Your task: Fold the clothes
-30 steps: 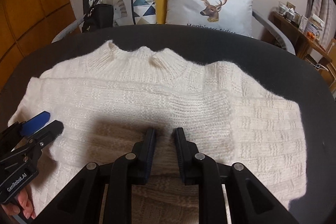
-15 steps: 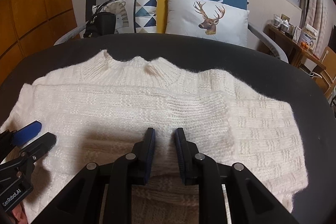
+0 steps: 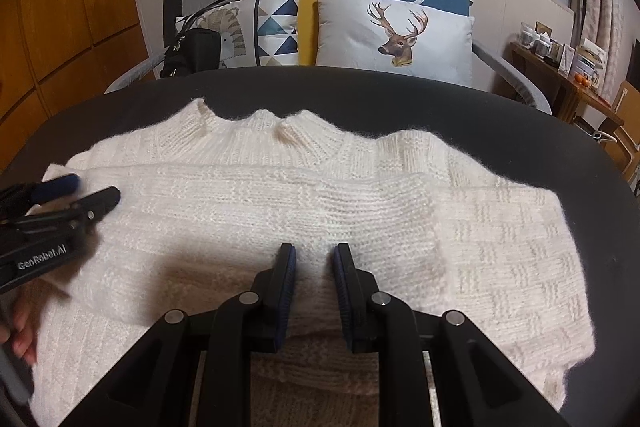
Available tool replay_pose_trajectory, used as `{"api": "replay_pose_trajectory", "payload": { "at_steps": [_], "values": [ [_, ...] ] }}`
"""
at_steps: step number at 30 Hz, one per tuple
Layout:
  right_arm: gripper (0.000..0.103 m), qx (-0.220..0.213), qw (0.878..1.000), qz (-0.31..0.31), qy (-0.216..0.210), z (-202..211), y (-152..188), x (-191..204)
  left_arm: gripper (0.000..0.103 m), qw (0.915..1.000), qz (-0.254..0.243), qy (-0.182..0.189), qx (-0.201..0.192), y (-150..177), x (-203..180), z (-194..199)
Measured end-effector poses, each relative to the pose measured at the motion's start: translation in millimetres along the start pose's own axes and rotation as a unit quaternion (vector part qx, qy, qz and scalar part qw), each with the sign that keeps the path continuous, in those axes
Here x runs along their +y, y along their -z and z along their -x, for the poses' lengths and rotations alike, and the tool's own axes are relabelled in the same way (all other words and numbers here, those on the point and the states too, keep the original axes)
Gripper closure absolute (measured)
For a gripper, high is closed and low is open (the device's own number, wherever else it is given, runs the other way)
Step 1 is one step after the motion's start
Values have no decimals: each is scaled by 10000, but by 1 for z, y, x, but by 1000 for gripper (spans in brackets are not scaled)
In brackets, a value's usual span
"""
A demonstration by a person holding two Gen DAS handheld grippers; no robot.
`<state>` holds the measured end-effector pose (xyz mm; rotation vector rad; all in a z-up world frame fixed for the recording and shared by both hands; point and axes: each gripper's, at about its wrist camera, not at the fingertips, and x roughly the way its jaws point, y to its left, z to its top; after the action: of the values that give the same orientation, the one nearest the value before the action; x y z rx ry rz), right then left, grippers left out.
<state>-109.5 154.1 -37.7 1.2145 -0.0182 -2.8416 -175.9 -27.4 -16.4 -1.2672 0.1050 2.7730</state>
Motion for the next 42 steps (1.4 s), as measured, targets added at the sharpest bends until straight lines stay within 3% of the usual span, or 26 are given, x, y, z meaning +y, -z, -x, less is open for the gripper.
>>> {"api": "replay_pose_trajectory", "payload": {
  "at_steps": [2, 7, 10, 11, 15, 17, 21, 24, 27, 29, 33, 36, 42],
  "values": [
    [83, 0, 10000, -3, -12, 0, 0, 0, 6, 9988, 323, 354, 36, 1, 16, -5],
    [83, 386, 9990, -60, -212, 4, -19, -6, 4, 9998, 108, 114, -93, 7, 6, -4],
    [83, -167, 9965, -449, -685, 26, -39, 2, 3, 9996, 164, 179, -132, 9, 8, -6],
    [83, -164, 9944, -416, -960, 26, -46, 12, 3, 9996, 152, 166, -139, 9, 7, -6],
    [83, 514, 9886, 262, -1394, -7, -58, 68, 4, 9996, 161, 157, -154, 9, 7, -6],
    [87, 532, 9898, 299, -1285, -16, -51, 70, 3, 9995, 199, 180, -155, 9, 9, -6],
    [96, 269, 9940, -280, -1018, -17, -36, 21, 2, 9996, 166, 192, -151, 9, 8, -6],
    [98, 221, 9888, -898, -1175, -15, -29, -11, 2, 9996, 144, 176, -154, 8, 7, -7],
    [97, 237, 9850, -915, -1443, -11, -43, -16, 2, 9996, 143, 162, -163, 9, 7, -6],
    [97, -51, 9849, -900, -1478, -3, -64, -18, 2, 9997, 129, 141, -169, 10, 6, -6],
    [97, 476, 9946, -360, -851, -33, -96, -8, 2, 9996, 128, 140, -186, 10, 7, -6],
    [97, 1114, 9918, -267, -572, -74, -101, -10, 2, 9996, 135, 151, -204, 10, 7, -6],
    [101, 755, 9948, -624, -271, -91, -101, -33, 2, 9995, 142, 161, -226, 9, 8, -6]
  ]
}}
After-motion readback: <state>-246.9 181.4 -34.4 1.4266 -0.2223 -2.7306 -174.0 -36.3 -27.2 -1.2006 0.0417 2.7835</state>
